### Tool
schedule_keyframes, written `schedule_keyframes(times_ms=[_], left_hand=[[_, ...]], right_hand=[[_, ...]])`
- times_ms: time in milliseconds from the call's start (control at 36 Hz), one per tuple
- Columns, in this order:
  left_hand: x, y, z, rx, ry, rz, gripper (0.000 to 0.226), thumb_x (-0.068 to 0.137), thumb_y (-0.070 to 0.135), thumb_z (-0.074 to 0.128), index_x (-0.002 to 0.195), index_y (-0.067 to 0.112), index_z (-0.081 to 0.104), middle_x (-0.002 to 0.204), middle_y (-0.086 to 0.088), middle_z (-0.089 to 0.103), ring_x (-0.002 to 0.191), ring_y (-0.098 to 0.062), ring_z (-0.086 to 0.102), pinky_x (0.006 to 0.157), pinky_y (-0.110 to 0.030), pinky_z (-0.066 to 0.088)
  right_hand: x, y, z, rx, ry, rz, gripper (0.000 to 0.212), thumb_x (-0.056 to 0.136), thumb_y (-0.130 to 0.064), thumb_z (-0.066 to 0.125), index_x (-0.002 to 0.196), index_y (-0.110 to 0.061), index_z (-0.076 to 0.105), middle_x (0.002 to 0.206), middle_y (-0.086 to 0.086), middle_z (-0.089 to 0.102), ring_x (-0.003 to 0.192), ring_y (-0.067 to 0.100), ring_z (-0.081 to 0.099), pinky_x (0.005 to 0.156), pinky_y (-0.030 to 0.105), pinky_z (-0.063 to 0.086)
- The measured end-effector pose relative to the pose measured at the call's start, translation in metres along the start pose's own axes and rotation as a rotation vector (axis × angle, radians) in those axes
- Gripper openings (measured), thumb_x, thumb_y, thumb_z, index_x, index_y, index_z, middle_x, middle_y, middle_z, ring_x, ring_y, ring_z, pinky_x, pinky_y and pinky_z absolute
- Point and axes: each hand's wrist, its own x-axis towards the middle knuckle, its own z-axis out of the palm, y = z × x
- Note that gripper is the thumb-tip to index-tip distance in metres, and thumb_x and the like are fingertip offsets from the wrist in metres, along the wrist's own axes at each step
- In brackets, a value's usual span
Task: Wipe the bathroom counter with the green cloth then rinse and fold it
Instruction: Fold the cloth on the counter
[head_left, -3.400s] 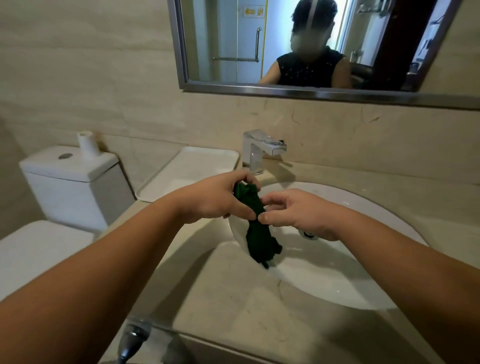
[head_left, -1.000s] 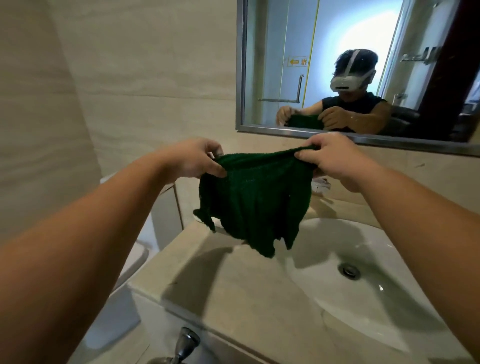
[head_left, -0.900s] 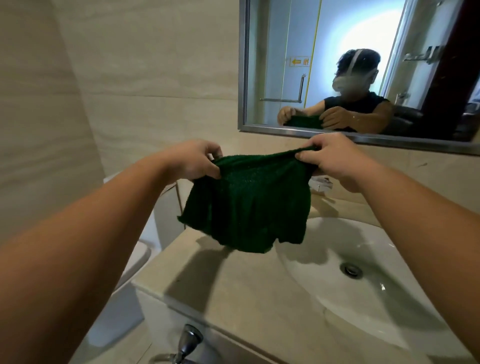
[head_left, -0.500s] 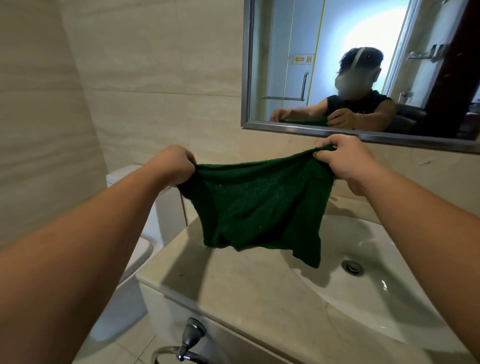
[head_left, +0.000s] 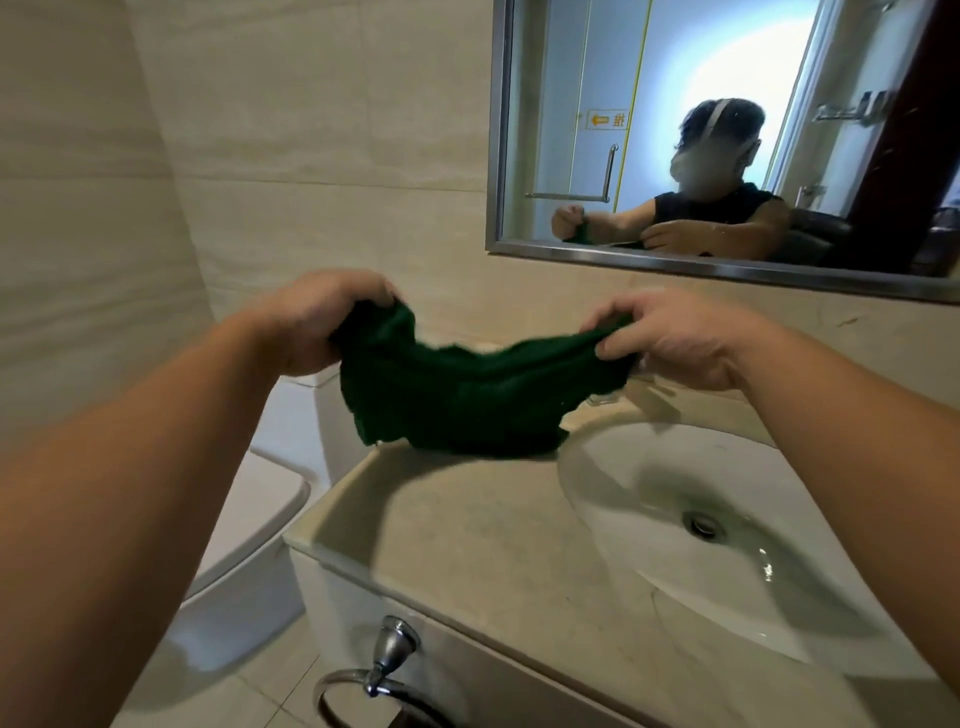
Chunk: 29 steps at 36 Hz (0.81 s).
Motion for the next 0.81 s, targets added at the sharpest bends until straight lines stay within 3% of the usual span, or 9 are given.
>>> schedule_keyframes(times_ms=[56, 111, 167, 222, 333, 444, 611, 694, 806], left_hand=[[-0.009, -0.021, -0.006, 0.182, -0.287, -0.183, 0.021, 0.092, 0.012, 0.060, 0.100, -0.004, 0.071, 0.095, -0.024, 0.074, 0.088, -0.034, 0.073, 0.078, -0.035, 0.063], [-0.015, -0.043, -0.013, 0.315, -0.600, -0.357, 0.035, 0.093, 0.017, 0.068, 0.118, -0.008, 0.067, 0.117, -0.032, 0.069, 0.107, -0.046, 0.068, 0.098, -0.053, 0.057], [-0.019, -0.061, -0.015, 0.354, -0.749, -0.469, 0.026, 0.096, 0.016, 0.070, 0.115, -0.002, 0.070, 0.112, -0.029, 0.068, 0.101, -0.041, 0.068, 0.088, -0.046, 0.061], [-0.024, -0.076, -0.011, 0.365, -0.807, -0.546, 0.016, 0.096, 0.013, 0.071, 0.109, 0.005, 0.071, 0.108, -0.022, 0.069, 0.098, -0.036, 0.070, 0.082, -0.040, 0.062], [-0.027, -0.095, -0.015, 0.400, -0.697, -0.592, 0.014, 0.096, 0.008, 0.069, 0.109, 0.006, 0.072, 0.113, -0.024, 0.072, 0.106, -0.040, 0.072, 0.092, -0.051, 0.060], [-0.023, -0.103, -0.021, 0.425, -0.497, -0.536, 0.012, 0.100, 0.010, 0.065, 0.109, 0.006, 0.072, 0.107, -0.020, 0.073, 0.096, -0.035, 0.072, 0.076, -0.041, 0.064], [-0.014, -0.122, -0.020, 0.575, -0.260, -0.399, 0.011, 0.102, 0.021, 0.065, 0.106, 0.013, 0.071, 0.104, -0.011, 0.072, 0.095, -0.029, 0.067, 0.070, -0.034, 0.060], [-0.008, -0.131, -0.016, 0.689, -0.228, -0.347, 0.010, 0.101, 0.025, 0.066, 0.105, 0.018, 0.071, 0.111, -0.013, 0.070, 0.103, -0.033, 0.068, 0.078, -0.039, 0.063], [-0.002, -0.134, -0.006, 0.850, -0.208, -0.248, 0.008, 0.099, 0.027, 0.070, 0.106, 0.023, 0.070, 0.112, -0.004, 0.071, 0.106, -0.025, 0.065, 0.089, -0.038, 0.055]], right_hand=[[-0.011, 0.009, 0.006, -0.121, -0.269, 0.160, 0.031, 0.088, 0.016, 0.062, 0.100, -0.010, 0.073, 0.105, 0.014, 0.070, 0.094, 0.028, 0.068, 0.068, 0.030, 0.059], [-0.018, 0.021, 0.014, -0.229, -0.498, 0.319, 0.030, 0.088, 0.015, 0.063, 0.105, -0.009, 0.071, 0.122, 0.015, 0.068, 0.108, 0.033, 0.066, 0.081, 0.036, 0.060], [-0.021, 0.035, 0.020, -0.268, -0.651, 0.403, 0.029, 0.087, 0.013, 0.065, 0.105, -0.009, 0.071, 0.129, 0.021, 0.064, 0.112, 0.036, 0.065, 0.087, 0.041, 0.059], [-0.021, 0.049, 0.027, -0.265, -0.712, 0.436, 0.027, 0.087, 0.012, 0.065, 0.104, -0.008, 0.070, 0.119, 0.021, 0.067, 0.106, 0.034, 0.066, 0.085, 0.041, 0.058], [-0.018, 0.072, 0.032, -0.217, -0.649, 0.436, 0.017, 0.085, -0.004, 0.072, 0.101, -0.009, 0.071, 0.105, 0.019, 0.063, 0.100, 0.034, 0.060, 0.084, 0.043, 0.054], [-0.012, 0.086, 0.032, -0.180, -0.458, 0.401, 0.004, 0.093, -0.012, 0.071, 0.096, -0.012, 0.073, 0.096, 0.012, 0.067, 0.091, 0.026, 0.062, 0.076, 0.038, 0.052], [0.006, 0.113, 0.030, -0.116, -0.162, 0.361, 0.014, 0.096, -0.004, 0.067, 0.107, -0.010, 0.073, 0.102, 0.013, 0.070, 0.096, 0.030, 0.061, 0.076, 0.041, 0.052], [0.013, 0.123, 0.037, -0.100, -0.073, 0.353, 0.015, 0.098, -0.005, 0.064, 0.111, -0.008, 0.071, 0.105, 0.015, 0.069, 0.093, 0.027, 0.062, 0.072, 0.037, 0.052], [0.022, 0.136, 0.049, -0.088, -0.010, 0.362, 0.020, 0.099, -0.003, 0.062, 0.117, -0.005, 0.068, 0.106, 0.015, 0.067, 0.095, 0.026, 0.061, 0.073, 0.037, 0.050]])
